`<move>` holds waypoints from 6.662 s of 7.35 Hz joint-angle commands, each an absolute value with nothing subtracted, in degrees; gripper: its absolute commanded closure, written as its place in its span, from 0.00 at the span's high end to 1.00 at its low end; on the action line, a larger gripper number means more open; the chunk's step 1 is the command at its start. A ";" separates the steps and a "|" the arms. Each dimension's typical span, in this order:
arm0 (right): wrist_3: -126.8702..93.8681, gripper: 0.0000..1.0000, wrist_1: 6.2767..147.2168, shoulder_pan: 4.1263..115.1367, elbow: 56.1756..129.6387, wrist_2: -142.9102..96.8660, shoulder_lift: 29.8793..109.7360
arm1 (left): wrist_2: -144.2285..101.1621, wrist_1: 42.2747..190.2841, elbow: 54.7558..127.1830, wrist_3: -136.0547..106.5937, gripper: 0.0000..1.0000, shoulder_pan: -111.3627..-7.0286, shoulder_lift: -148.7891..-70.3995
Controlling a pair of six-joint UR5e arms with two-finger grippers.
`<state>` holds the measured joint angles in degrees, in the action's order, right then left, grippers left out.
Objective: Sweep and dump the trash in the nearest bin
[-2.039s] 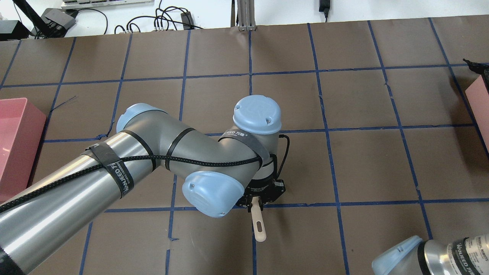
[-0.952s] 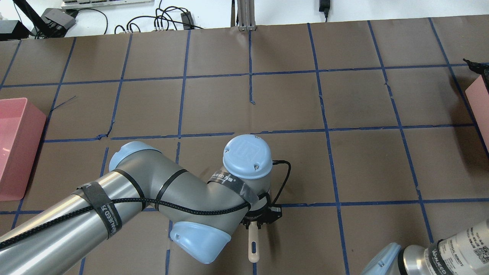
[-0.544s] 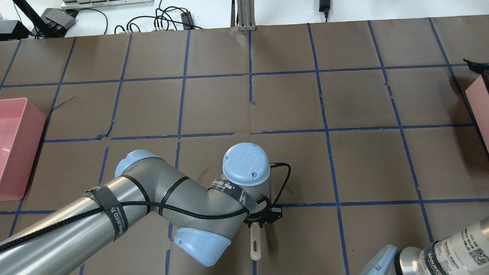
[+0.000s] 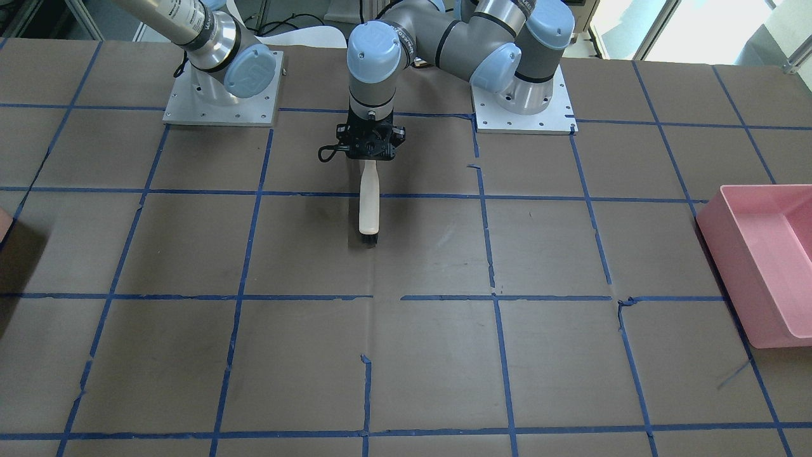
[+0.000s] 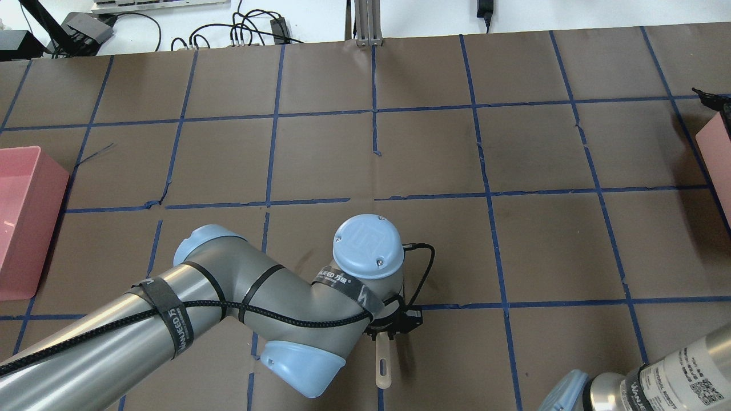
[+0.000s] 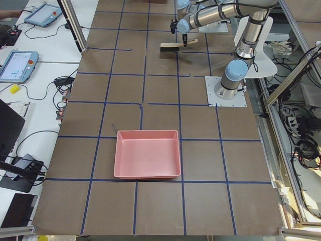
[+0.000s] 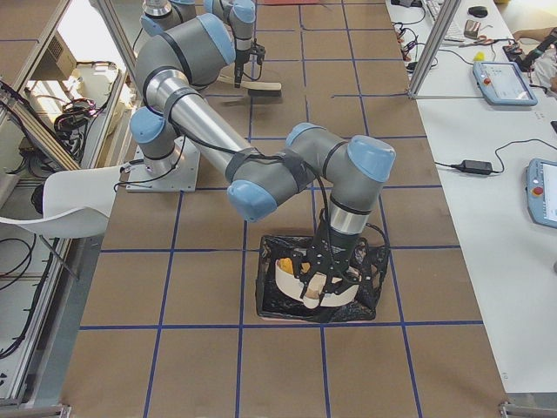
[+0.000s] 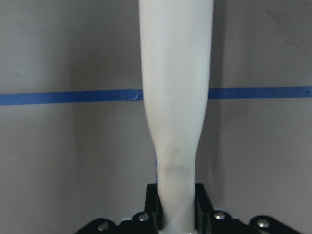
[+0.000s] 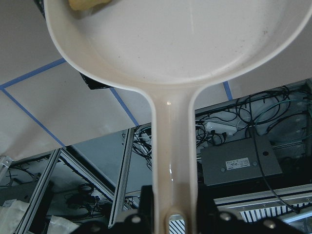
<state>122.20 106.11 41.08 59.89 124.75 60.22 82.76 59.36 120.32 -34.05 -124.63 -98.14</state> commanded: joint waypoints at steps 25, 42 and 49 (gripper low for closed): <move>38.13 0.00 92.34 73.61 79.79 87.63 71.54 | 82.79 59.68 120.32 -33.66 0.93 -124.63 -98.79; -12.12 0.00 114.51 105.28 92.19 81.74 69.79 | 93.25 62.22 114.70 9.67 1.00 -99.58 -83.68; -15.72 0.00 121.38 108.37 94.13 81.83 65.66 | 94.74 65.04 114.79 9.84 1.00 -99.14 -80.51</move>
<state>-14.46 121.10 108.28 94.10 81.81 65.97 93.91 64.98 114.77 9.85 -99.38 -81.22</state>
